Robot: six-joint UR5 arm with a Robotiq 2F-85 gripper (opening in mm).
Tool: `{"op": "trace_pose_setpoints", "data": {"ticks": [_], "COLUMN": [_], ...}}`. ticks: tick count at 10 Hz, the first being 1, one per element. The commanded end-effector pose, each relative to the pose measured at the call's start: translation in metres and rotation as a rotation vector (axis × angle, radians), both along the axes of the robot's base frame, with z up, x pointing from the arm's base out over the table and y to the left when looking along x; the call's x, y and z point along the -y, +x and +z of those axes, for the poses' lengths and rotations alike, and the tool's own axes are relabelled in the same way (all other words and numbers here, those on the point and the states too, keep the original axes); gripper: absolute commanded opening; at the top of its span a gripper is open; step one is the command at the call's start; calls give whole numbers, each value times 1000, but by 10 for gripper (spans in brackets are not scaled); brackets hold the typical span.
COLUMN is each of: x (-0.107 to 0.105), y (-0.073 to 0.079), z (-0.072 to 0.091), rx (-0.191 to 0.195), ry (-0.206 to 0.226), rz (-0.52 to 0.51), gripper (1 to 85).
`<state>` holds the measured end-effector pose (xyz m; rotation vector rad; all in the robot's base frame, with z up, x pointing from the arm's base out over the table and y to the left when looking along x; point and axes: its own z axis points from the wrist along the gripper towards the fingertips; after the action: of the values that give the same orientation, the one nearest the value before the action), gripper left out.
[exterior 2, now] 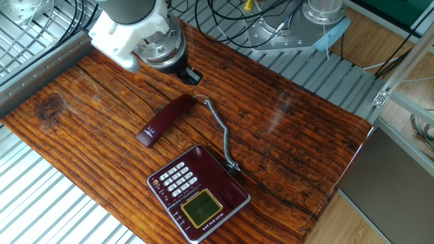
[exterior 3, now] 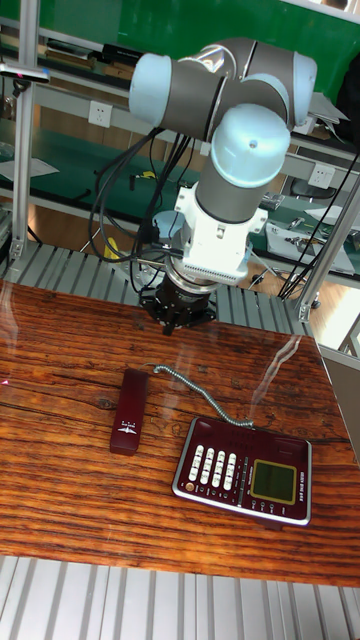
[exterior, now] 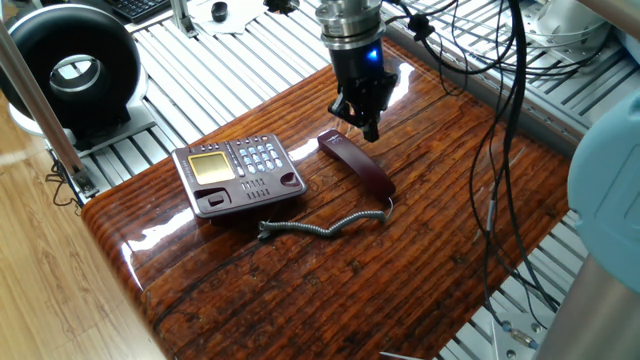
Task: Place the handset of the telephone on the corresponding phone cradle
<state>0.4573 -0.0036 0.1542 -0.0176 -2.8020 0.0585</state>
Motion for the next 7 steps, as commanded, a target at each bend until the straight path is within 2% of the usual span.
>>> {"op": "trace_pose_setpoints", "data": {"ticks": [1, 3, 4, 5, 6, 7], "x": [8, -1, -7, -7, 1, 10], "y": [12, 14, 21, 29, 42, 58], "z": [-2, -3, -5, -7, -14, -23], "rx": [47, 56, 84, 113, 138, 133], "ry": [-32, 7, 39, 48, 36, 28], "rz": [2, 13, 37, 66, 68, 76], "gripper": [17, 17, 27, 37, 37, 37]}}
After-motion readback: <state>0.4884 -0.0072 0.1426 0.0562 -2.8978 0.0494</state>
